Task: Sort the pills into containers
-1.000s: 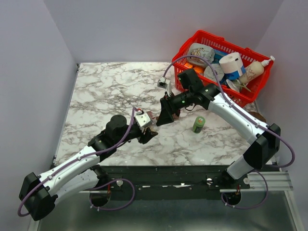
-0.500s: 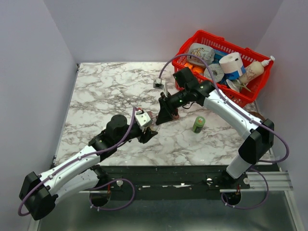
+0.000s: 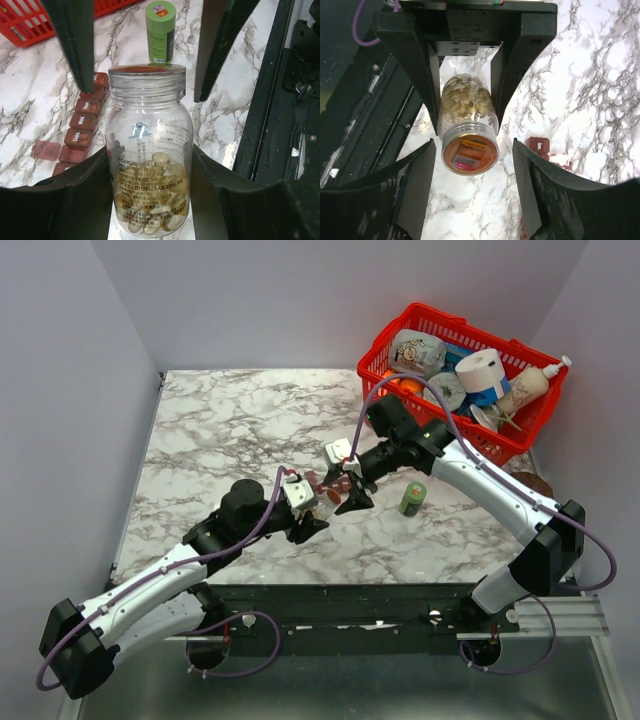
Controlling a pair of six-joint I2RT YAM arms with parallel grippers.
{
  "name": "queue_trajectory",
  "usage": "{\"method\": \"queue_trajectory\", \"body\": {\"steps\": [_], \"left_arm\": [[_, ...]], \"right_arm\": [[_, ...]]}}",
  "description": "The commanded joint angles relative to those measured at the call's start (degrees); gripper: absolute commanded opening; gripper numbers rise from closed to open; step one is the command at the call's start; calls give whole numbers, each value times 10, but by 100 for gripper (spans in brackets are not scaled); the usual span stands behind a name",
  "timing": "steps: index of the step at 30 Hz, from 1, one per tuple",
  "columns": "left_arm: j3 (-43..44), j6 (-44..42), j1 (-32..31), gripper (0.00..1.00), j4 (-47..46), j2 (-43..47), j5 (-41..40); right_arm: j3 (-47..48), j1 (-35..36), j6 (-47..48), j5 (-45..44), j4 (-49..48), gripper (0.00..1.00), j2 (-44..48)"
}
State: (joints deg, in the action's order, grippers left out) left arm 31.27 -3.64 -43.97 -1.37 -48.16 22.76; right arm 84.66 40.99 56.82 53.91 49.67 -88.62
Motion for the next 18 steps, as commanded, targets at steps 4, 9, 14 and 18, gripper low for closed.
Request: {"method": "queue_trajectory", "body": {"steps": [4,9,14,18], "left_arm": [[-8,-3,0,0,-10,11,10],[-8,-1,0,0,-10,12,9],[-7,0,0,0,-11,16,-2],[-5,2,0,0,-12,14,-4]], "right_arm": [[0,3,-44,37,-3,86,12],[37,1,-227,30,-12,88,1],[60,1,-414,-47,-18,87,-16],[50,1,-462,-68,-10,87,-26]]}}
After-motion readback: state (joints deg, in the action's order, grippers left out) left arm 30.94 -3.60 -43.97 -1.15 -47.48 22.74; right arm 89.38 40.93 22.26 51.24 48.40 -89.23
